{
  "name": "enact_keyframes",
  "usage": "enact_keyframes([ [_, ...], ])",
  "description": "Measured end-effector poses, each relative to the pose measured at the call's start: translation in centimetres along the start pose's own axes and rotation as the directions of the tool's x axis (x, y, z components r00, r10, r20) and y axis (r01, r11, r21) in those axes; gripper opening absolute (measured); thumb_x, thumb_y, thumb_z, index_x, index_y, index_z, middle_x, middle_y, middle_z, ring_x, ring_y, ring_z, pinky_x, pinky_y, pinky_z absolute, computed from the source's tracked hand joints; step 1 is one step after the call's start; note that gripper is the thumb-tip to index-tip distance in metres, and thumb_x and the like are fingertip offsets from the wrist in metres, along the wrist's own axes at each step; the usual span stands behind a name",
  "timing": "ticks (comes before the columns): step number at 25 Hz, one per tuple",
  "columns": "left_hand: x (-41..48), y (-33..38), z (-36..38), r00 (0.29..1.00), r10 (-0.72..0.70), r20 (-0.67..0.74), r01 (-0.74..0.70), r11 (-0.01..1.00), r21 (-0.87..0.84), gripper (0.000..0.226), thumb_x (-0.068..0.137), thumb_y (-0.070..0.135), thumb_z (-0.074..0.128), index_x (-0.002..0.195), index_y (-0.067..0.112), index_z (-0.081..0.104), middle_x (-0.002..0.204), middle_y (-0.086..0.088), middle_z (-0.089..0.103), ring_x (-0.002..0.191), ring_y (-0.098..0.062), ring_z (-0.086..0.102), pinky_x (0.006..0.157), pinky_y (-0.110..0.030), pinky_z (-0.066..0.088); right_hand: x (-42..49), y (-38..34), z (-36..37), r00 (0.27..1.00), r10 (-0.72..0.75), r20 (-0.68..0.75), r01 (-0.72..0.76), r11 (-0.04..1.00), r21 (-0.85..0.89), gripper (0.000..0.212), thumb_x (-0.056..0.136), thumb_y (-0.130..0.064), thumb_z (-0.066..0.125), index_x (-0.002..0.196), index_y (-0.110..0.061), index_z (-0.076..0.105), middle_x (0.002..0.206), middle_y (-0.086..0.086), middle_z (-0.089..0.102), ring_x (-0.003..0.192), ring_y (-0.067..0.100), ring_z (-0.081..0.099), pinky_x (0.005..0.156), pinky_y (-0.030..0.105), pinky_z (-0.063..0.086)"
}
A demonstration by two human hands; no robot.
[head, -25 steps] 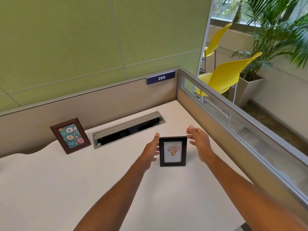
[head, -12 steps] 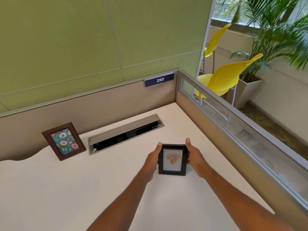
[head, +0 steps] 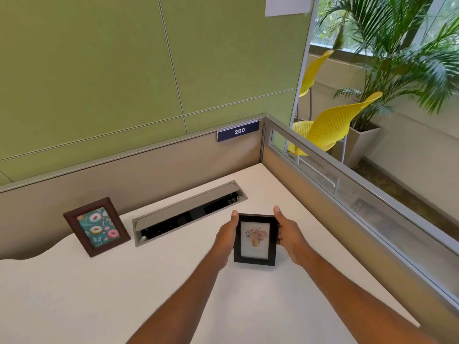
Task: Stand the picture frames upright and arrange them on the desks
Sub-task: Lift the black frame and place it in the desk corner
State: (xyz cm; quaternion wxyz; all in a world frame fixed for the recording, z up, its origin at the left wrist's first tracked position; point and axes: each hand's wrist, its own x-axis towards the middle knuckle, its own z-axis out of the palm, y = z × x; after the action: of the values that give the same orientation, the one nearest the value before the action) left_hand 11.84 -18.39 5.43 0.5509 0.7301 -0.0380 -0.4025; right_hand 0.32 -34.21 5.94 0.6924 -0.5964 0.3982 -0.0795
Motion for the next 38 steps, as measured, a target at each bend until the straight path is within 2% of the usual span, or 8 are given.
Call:
enact_keyframes([
  [6,2.4,4.3,0.1,0.998,0.057,-0.017,-0.058,0.998,-0.023,0.054,0.106,0.076,0.036,0.108,0.038,0.075,0.090,0.019,0.084,0.098,-0.002,0.069,0.076,-0.028,0.046,3.5,-3.1,-0.5,0.998,-0.060,0.036,0.059,0.998,0.036,0.067,0.100,-0.075,0.049,0.120,-0.017,0.077,0.113,0.007,0.084,0.114,0.028,0.075,0.107,0.048,0.056],
  [9,4.8,6.6,1.0,0.995,0.092,-0.032,-0.093,0.995,-0.031,0.053,0.107,0.074,0.036,0.111,0.037,0.074,0.108,0.014,0.080,0.102,-0.002,0.067,0.081,-0.030,0.047,6.5,-4.9,-1.5,0.994,-0.097,0.056,0.096,0.995,0.020,0.065,0.101,-0.074,0.050,0.116,-0.018,0.079,0.107,0.003,0.086,0.111,0.027,0.077,0.105,0.046,0.057],
  [14,8.9,10.3,3.6,0.991,0.132,-0.028,-0.132,0.991,-0.027,0.058,0.110,0.071,0.030,0.127,0.034,0.071,0.129,0.002,0.077,0.117,-0.013,0.069,0.115,-0.041,0.043,12.2,-8.5,-3.7,0.982,-0.183,0.051,0.180,0.982,0.050,0.053,0.104,-0.064,0.055,0.100,-0.019,0.082,0.105,0.001,0.086,0.107,0.026,0.078,0.099,0.042,0.058],
  [16,10.7,12.0,4.7,0.992,0.112,-0.057,-0.115,0.992,-0.047,0.058,0.111,0.068,0.031,0.132,0.030,0.069,0.132,-0.002,0.077,0.125,-0.021,0.068,0.115,-0.040,0.046,14.7,-10.1,-4.4,0.981,-0.190,0.042,0.187,0.980,0.067,0.053,0.105,-0.061,0.056,0.106,-0.015,0.083,0.107,0.002,0.086,0.104,0.022,0.080,0.090,0.035,0.059],
  [19,13.9,13.8,6.0,0.992,0.106,-0.068,-0.111,0.991,-0.072,0.060,0.112,0.066,0.031,0.142,0.026,0.065,0.131,0.001,0.075,0.125,-0.021,0.067,0.093,-0.029,0.055,18.7,-11.4,-5.4,0.972,-0.224,0.067,0.221,0.974,0.057,0.054,0.106,-0.060,0.054,0.110,-0.015,0.083,0.106,0.001,0.086,0.099,0.016,0.081,0.080,0.028,0.056],
  [26,22.0,15.6,6.8,0.978,0.172,-0.120,-0.180,0.982,-0.058,0.061,0.111,0.066,0.033,0.143,0.025,0.065,0.144,0.000,0.071,0.142,-0.024,0.060,0.124,-0.044,0.042,27.0,-12.7,-5.1,0.972,-0.224,0.075,0.218,0.972,0.089,0.043,0.102,-0.065,0.055,0.092,-0.037,0.087,0.092,-0.004,0.086,0.081,0.006,0.082,0.060,0.012,0.057],
  [32,27.0,16.6,6.2,0.972,0.106,-0.208,-0.116,0.993,-0.037,0.062,0.112,0.067,0.031,0.127,0.024,0.074,0.111,0.010,0.077,0.102,-0.005,0.069,0.099,-0.036,0.047,31.5,-12.5,-3.9,0.971,-0.221,0.090,0.209,0.970,0.123,0.041,0.098,-0.072,0.057,0.092,-0.042,0.084,0.092,-0.004,0.086,0.083,0.008,0.083,0.059,0.011,0.058],
  [38,29.0,16.7,5.5,0.979,0.105,-0.176,-0.109,0.994,-0.012,0.065,0.112,0.068,0.026,0.132,0.026,0.072,0.116,0.006,0.079,0.096,-0.004,0.075,0.091,-0.031,0.050,34.0,-12.5,-2.9,0.979,-0.174,0.105,0.159,0.978,0.139,0.049,0.089,-0.081,0.060,0.095,-0.039,0.083,0.097,0.002,0.086,0.085,0.014,0.084,0.055,0.015,0.060],
])
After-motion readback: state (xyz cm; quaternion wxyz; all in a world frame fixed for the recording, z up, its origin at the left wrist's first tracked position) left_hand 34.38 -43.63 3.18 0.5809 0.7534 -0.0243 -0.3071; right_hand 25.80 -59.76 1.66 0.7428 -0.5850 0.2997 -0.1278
